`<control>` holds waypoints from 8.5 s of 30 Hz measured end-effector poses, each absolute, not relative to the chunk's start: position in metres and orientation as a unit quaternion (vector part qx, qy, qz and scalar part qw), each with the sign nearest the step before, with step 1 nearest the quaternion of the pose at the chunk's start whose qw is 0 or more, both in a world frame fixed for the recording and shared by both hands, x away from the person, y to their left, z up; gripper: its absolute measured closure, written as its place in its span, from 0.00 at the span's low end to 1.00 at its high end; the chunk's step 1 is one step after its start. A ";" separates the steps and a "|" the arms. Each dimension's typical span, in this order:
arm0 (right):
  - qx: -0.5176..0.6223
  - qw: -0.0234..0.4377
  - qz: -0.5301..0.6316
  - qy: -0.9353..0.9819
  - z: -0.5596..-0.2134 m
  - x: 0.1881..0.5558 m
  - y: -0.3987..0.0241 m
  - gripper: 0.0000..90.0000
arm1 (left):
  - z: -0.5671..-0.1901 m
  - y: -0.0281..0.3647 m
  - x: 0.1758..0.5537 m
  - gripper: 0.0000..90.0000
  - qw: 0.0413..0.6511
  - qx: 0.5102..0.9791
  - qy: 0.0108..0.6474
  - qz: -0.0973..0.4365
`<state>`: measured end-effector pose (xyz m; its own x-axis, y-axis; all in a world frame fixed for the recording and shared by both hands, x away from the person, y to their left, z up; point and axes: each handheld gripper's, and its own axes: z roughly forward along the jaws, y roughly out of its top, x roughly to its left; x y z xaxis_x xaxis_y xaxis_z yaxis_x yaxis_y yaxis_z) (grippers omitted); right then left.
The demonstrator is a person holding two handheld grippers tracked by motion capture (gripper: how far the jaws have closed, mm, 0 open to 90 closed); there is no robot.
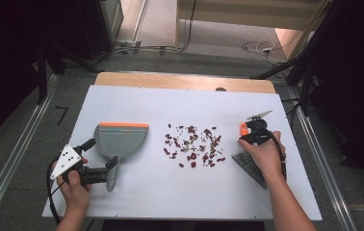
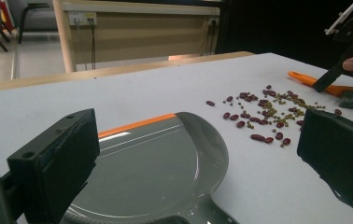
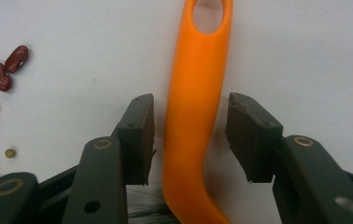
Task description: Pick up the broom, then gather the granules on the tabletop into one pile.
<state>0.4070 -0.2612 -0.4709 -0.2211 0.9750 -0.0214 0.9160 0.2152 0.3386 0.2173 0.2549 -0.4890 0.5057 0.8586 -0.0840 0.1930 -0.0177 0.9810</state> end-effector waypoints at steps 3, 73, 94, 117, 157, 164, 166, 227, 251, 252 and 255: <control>0.615 0.112 0.127 0.770 -0.470 0.408 -0.263 0.64 | -0.489 0.255 0.217 0.00 0.573 0.653 0.402 0.291; 0.375 0.170 0.667 0.621 -0.383 0.285 -0.291 0.75 | -0.445 0.168 0.205 0.00 0.597 0.681 0.304 0.296; 0.327 0.151 0.675 0.644 -0.367 0.249 -0.212 0.75 | -0.411 0.071 0.202 0.16 0.643 0.694 0.257 0.199; 0.306 0.135 0.687 0.645 -0.371 0.225 -0.174 0.74 | -0.414 0.046 0.196 0.87 0.630 0.693 0.305 0.173; 0.111 -0.043 0.597 0.794 -0.390 0.270 -0.195 0.43 | -0.400 0.129 0.224 0.96 0.650 0.746 0.136 0.051; 0.074 -0.060 0.569 0.817 -0.397 0.263 -0.183 0.51 | -0.400 0.127 0.222 0.96 0.647 0.755 0.104 0.028; 0.066 -0.065 0.566 0.820 -0.398 0.262 -0.182 0.58 | -0.400 0.127 0.222 0.96 0.647 0.755 0.101 0.025; 0.262 0.075 0.492 0.827 -0.406 0.287 -0.224 0.77 | -0.437 0.180 0.225 0.00 0.618 0.725 0.276 0.129; 0.314 0.200 0.368 0.852 -0.399 0.357 -0.242 0.77 | -0.456 0.229 0.213 0.00 0.600 0.702 0.343 0.171; 0.313 0.208 0.354 0.856 -0.401 0.361 -0.240 0.77 | -0.457 0.229 0.212 0.00 0.602 0.700 0.344 0.170; 0.317 0.219 0.314 0.867 -0.409 0.372 -0.234 0.77 | -0.458 0.228 0.212 0.00 0.599 0.703 0.344 0.172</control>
